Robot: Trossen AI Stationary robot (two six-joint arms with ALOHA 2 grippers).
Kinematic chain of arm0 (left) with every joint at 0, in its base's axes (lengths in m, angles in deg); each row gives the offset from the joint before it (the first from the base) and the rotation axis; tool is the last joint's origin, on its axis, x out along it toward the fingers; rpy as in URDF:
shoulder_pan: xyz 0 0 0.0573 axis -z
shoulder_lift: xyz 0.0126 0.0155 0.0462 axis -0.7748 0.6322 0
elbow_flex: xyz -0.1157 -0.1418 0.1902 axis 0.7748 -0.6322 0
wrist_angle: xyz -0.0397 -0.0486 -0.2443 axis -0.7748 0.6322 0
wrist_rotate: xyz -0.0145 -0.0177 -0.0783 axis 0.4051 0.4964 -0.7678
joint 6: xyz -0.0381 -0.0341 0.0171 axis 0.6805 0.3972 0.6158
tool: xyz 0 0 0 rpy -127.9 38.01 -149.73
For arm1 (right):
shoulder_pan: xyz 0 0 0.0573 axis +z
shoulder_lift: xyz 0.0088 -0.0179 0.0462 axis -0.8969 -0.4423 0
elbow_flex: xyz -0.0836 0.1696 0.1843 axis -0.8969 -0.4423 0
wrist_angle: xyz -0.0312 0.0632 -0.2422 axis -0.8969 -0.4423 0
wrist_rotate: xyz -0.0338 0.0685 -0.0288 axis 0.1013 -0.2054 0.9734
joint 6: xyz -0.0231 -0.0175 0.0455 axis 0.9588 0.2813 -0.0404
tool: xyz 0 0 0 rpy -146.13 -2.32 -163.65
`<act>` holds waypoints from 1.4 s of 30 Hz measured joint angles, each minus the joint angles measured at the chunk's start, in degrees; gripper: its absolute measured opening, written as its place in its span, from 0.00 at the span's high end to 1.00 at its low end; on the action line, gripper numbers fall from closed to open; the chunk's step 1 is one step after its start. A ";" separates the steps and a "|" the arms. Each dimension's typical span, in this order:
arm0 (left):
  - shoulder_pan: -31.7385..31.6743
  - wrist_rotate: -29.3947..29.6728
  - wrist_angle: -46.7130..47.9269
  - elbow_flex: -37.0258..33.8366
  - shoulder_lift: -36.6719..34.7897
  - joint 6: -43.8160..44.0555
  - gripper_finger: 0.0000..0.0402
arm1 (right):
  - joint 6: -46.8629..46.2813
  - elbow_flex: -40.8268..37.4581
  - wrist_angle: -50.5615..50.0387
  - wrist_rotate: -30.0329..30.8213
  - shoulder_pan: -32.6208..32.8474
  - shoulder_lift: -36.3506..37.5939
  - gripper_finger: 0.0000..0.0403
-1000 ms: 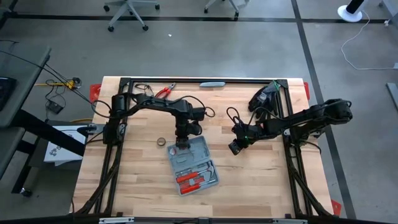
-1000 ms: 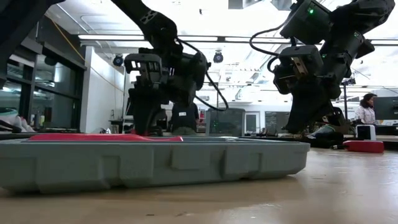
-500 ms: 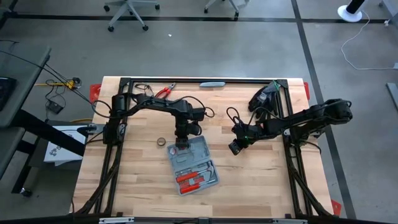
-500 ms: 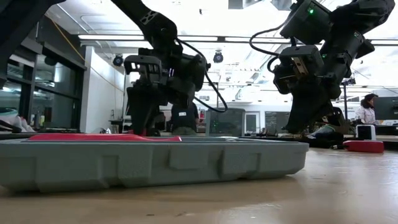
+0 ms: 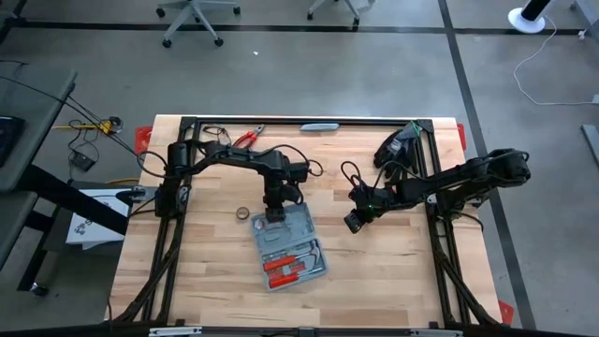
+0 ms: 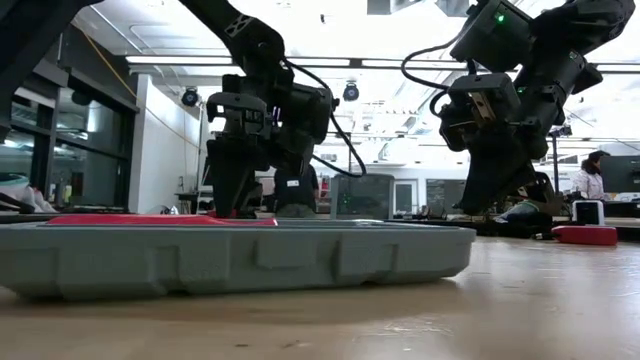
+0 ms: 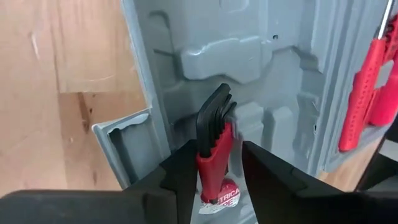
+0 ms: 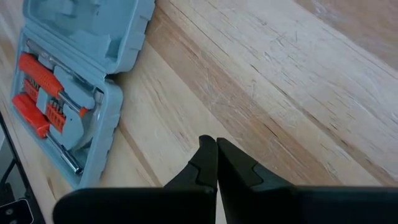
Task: Prefit tool cases
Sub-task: Put the orange hex key set into the gray tool case
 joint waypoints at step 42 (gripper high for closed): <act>0.08 12.45 3.03 4.26 -0.07 1.43 0.64 | 0.46 0.01 -0.02 0.12 -0.02 0.00 1.00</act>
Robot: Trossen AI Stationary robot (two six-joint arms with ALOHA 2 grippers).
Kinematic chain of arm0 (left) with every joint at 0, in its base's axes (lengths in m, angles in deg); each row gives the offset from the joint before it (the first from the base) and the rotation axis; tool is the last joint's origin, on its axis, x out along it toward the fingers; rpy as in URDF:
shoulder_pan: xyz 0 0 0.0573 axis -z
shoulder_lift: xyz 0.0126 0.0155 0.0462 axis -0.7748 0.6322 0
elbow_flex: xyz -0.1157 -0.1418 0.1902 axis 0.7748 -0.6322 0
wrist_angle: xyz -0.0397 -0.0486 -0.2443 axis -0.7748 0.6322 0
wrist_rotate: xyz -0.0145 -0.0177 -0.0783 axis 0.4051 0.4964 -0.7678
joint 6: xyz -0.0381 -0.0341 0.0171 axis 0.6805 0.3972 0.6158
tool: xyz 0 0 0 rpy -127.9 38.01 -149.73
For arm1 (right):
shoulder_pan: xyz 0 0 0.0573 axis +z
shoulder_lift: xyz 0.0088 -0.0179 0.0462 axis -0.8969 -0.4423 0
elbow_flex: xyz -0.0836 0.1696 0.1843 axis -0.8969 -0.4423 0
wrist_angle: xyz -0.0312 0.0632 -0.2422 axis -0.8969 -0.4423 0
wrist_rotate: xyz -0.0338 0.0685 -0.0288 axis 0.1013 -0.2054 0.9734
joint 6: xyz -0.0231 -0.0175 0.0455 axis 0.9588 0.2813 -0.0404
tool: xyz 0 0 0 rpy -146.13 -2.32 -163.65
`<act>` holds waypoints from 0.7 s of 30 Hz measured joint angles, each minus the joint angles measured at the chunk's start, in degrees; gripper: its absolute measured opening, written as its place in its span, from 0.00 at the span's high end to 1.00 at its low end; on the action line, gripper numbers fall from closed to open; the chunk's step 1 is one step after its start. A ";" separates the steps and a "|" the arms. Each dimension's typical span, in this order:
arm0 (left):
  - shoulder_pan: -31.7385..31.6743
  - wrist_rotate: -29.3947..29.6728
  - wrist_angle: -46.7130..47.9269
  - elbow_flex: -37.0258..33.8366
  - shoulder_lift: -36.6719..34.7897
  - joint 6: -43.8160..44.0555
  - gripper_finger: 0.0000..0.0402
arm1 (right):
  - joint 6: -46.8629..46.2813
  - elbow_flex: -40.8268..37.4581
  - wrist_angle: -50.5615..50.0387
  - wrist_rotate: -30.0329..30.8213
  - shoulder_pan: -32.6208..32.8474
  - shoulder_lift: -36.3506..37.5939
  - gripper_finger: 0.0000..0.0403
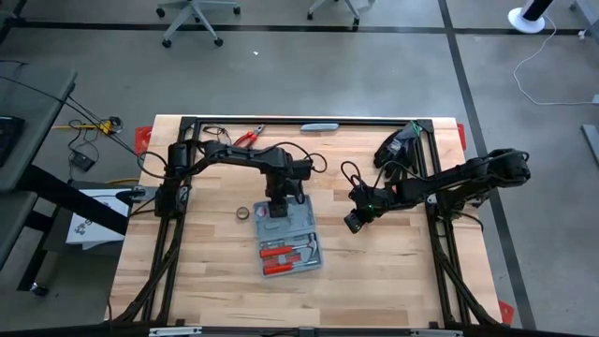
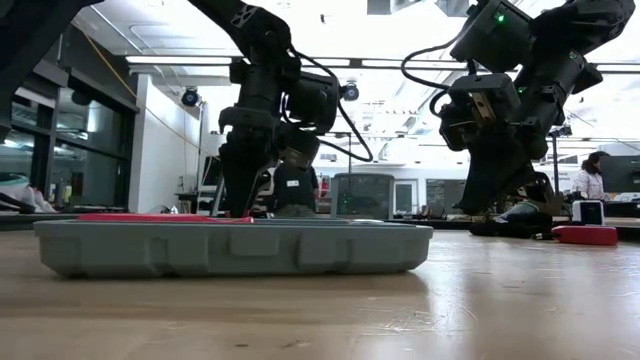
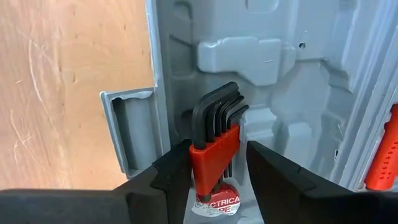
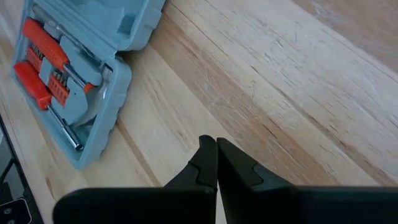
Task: Prefit tool cases
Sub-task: Put the orange hex key set into the gray tool case
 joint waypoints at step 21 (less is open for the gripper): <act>-0.79 0.77 1.52 0.04 -0.62 0.50 0.64 | 0.02 0.00 -0.02 0.00 0.02 0.00 1.00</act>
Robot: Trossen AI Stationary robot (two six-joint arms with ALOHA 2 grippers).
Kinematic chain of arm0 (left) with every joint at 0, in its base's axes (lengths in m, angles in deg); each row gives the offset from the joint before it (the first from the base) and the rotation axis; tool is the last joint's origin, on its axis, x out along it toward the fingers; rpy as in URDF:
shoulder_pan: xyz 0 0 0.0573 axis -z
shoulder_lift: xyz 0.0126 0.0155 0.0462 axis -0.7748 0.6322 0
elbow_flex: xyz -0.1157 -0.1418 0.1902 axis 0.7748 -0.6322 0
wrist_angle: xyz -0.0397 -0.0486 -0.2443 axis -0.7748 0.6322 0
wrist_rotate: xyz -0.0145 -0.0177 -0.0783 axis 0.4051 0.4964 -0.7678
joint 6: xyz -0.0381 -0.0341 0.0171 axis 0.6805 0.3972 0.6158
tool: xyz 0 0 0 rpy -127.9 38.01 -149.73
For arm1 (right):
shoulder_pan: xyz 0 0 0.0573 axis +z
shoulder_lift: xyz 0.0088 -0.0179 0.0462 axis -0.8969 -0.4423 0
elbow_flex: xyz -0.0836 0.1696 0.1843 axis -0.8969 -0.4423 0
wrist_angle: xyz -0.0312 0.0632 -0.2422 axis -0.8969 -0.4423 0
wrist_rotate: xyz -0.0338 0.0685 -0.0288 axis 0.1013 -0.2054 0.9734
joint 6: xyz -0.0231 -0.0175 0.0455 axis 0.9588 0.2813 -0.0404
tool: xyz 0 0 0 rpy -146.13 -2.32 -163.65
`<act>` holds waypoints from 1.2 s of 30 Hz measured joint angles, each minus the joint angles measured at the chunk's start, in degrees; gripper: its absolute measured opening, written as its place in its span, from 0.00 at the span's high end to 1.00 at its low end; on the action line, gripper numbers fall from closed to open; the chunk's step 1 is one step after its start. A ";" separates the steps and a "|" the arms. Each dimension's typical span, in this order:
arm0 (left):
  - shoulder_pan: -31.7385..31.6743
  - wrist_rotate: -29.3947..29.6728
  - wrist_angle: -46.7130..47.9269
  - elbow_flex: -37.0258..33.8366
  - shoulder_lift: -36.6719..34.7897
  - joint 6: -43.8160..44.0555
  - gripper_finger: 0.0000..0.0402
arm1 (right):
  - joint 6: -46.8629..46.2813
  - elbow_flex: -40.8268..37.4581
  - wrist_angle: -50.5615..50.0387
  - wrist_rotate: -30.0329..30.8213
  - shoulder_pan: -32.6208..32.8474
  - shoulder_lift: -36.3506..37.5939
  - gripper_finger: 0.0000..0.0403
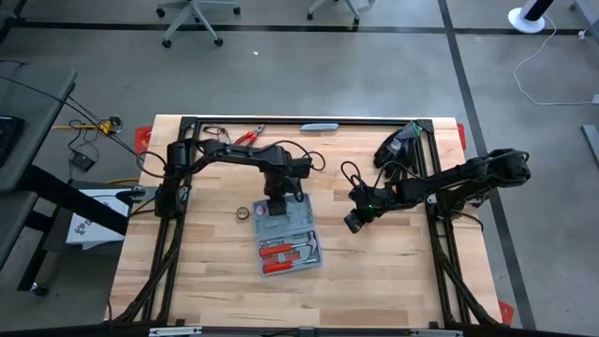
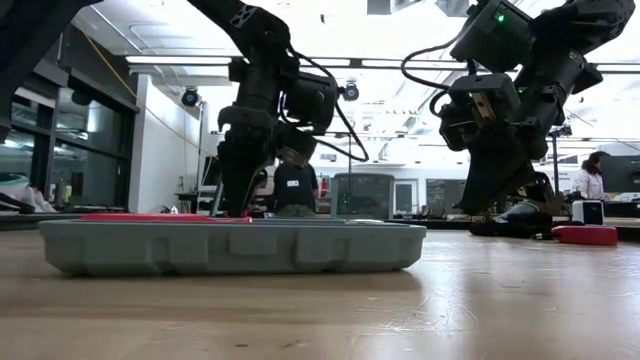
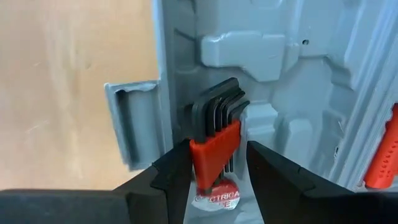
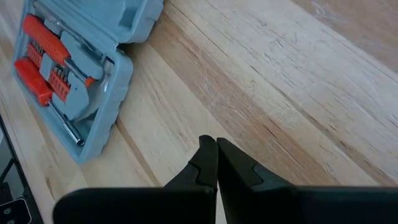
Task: Prefit tool cases
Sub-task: Put the orange hex key set into the gray tool case
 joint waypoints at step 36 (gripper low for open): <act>-2.74 9.14 -0.16 0.02 -5.96 -0.09 0.64 | -0.02 0.00 -0.01 0.83 -0.01 -0.02 1.00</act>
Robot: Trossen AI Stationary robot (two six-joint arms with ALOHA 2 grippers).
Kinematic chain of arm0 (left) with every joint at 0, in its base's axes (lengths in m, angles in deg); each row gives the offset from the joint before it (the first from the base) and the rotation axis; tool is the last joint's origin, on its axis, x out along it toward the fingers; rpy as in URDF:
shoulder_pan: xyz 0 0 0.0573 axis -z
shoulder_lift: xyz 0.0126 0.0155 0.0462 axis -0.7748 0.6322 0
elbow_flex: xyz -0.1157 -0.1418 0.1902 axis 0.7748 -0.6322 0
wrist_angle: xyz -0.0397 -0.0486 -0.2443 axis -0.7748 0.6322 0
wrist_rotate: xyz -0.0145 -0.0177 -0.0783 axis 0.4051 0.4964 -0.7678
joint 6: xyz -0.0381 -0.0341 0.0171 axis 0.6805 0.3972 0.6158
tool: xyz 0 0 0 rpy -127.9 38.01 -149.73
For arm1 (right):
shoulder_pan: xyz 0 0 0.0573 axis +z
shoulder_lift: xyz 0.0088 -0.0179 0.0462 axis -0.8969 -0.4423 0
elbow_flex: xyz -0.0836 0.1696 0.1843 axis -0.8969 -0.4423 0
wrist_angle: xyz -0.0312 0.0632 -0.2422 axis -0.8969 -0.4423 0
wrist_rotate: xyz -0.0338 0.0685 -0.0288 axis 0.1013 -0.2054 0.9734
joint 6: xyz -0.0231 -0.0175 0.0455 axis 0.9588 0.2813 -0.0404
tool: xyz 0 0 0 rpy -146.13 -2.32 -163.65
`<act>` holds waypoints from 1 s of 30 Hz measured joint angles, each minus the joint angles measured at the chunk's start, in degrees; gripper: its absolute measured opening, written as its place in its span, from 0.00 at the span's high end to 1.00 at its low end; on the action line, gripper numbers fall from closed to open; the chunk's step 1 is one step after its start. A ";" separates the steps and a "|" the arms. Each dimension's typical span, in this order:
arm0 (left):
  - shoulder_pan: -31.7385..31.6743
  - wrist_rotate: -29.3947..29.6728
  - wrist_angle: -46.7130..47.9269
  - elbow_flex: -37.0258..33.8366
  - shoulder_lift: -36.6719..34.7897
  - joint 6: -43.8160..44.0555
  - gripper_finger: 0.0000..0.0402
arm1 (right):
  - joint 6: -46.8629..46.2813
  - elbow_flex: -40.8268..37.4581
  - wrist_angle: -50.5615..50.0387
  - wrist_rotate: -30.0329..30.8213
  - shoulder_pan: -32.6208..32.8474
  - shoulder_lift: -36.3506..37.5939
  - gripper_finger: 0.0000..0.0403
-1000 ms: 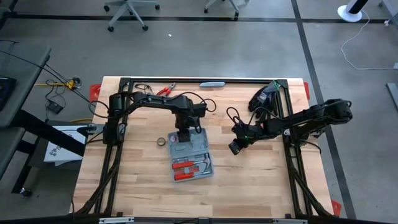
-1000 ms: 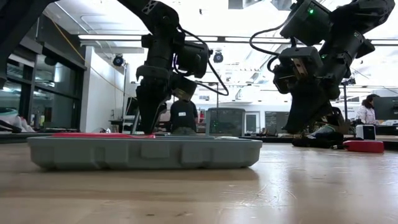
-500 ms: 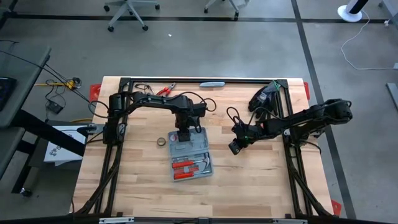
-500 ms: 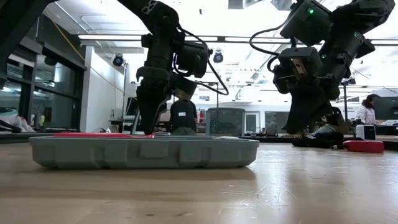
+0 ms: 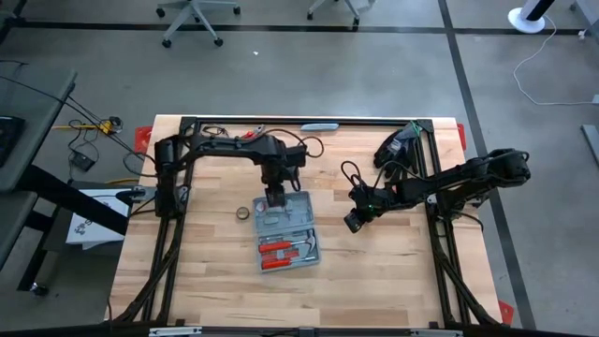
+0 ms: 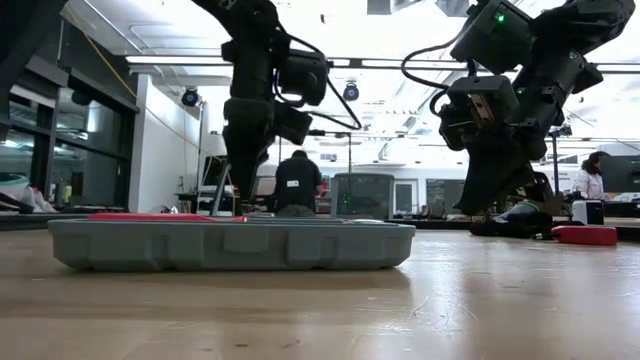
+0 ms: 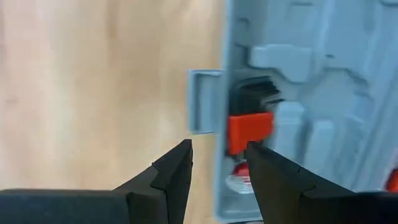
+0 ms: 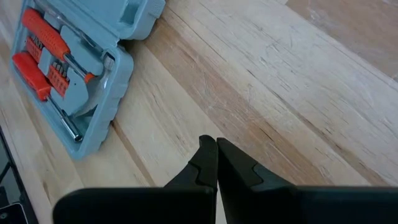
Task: Prefit tool cases
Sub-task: Put the orange hex key set into the gray tool case
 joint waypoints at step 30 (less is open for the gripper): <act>5.32 4.21 -8.51 -5.08 -6.73 5.87 1.00 | -0.04 0.00 0.02 1.51 0.15 0.00 1.00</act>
